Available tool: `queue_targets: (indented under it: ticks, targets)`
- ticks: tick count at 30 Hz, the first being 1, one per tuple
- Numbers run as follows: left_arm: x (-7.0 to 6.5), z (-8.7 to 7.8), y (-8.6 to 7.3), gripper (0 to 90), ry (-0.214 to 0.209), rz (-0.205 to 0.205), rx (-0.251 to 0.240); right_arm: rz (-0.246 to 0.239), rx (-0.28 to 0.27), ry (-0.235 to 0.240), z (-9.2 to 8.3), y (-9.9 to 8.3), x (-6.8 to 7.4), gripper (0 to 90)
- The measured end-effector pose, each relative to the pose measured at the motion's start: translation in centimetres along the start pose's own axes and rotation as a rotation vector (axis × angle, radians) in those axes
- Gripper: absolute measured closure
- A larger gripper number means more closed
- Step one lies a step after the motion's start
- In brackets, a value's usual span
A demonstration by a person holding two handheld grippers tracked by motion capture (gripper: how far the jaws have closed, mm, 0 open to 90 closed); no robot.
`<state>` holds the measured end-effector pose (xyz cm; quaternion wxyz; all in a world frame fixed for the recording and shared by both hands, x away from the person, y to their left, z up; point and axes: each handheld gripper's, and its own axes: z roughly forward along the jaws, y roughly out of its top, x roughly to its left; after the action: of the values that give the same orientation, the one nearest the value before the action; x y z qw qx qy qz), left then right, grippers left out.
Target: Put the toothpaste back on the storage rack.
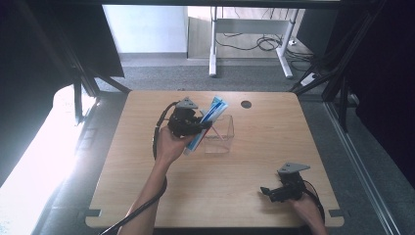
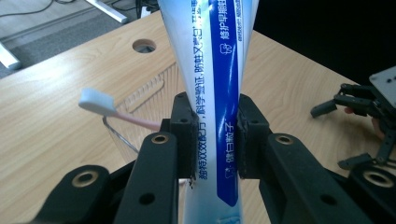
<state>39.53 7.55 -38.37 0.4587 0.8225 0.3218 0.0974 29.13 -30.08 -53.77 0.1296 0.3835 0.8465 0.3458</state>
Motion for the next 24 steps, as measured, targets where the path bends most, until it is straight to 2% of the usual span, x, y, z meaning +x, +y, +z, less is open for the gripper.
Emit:
queue_targets:
  ticks: [8, 24]
  targets:
    - [0.0, 0.9, 1.6, 73.1, 0.013, 0.021, -0.010, 0.001, -0.002, 0.003, 0.0, 0.0, 0.0, 0.0]
    - [0.2, 2.9, 3.9, 73.1, 0.034, 0.039, -0.037, 0.002, -0.003, 0.007, 0.0, -0.1, -0.1, 0.0]
